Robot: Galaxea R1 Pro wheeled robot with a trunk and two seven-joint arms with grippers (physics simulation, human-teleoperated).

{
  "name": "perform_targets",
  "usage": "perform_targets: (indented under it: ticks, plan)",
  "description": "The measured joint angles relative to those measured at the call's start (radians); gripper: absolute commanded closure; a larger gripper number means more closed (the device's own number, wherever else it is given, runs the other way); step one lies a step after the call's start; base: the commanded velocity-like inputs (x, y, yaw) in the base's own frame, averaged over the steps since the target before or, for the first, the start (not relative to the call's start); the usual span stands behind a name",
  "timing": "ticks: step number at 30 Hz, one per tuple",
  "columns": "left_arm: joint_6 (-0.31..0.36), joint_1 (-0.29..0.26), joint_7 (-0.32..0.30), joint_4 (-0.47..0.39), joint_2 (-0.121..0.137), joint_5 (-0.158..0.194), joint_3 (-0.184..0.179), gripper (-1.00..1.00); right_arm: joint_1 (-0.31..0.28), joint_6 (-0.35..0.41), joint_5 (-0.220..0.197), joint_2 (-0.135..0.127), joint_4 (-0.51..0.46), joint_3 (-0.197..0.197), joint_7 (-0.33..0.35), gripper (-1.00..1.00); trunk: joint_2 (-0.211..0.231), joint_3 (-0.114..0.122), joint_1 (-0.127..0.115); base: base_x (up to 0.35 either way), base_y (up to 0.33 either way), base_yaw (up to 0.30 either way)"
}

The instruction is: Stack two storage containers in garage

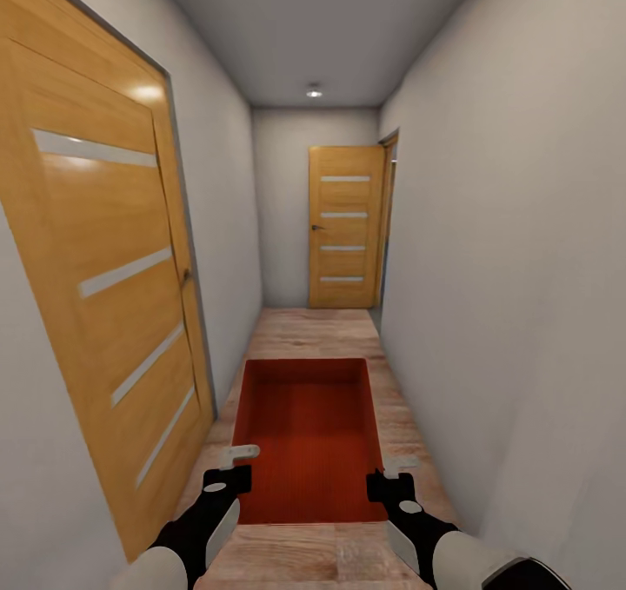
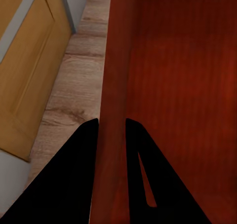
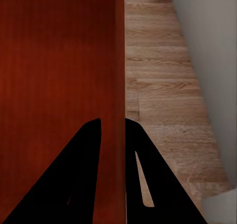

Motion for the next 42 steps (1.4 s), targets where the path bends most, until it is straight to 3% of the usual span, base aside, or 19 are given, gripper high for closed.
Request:
perform_targets:
  ticks: [42]
  plan:
    - [0.0,0.0,0.0,0.0,0.0,0.0,0.0,1.0,0.0,0.0,0.0,0.0,0.0,0.0,0.0,1.0,0.0,0.0,0.0,0.322,0.0,0.0]
